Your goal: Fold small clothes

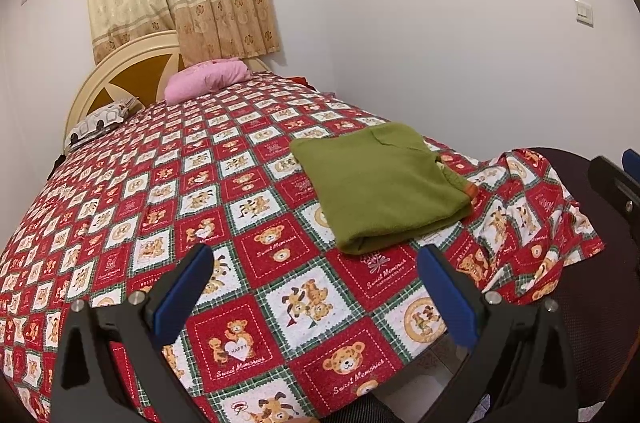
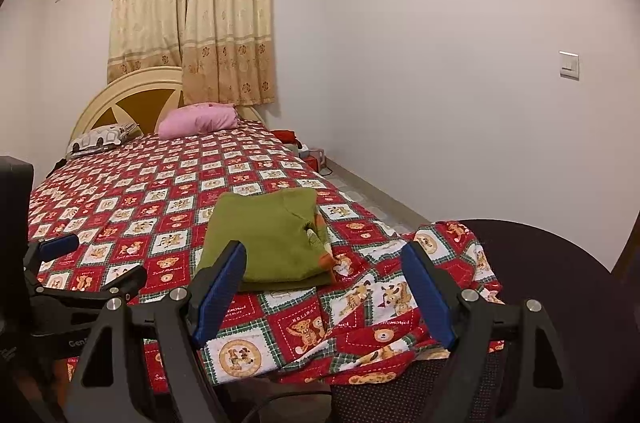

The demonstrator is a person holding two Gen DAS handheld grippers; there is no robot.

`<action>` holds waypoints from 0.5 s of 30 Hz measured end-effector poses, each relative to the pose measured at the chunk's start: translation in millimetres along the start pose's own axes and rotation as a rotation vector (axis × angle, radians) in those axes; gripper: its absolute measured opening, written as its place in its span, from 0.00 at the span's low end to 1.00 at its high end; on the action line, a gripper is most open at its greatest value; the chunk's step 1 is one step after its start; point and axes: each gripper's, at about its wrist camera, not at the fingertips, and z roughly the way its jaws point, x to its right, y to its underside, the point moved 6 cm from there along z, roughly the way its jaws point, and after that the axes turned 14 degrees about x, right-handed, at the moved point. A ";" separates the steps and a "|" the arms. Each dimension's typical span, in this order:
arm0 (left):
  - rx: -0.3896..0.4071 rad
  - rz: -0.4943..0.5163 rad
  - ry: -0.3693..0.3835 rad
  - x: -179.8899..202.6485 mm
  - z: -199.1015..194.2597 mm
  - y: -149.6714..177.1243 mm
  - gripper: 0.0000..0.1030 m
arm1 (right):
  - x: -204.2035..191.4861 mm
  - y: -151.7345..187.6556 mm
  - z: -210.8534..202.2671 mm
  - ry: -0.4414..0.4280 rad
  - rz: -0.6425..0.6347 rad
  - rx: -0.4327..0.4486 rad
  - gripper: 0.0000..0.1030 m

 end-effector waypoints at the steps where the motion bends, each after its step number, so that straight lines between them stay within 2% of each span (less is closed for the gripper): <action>1: 0.001 0.001 -0.002 0.1 0.1 -0.1 1.00 | 0.0 0.0 0.3 0.000 -0.001 0.000 0.78; 15: -0.006 -0.001 -0.004 -3.6 0.0 2.9 1.00 | -1.4 3.0 1.0 0.000 -0.008 -0.009 0.78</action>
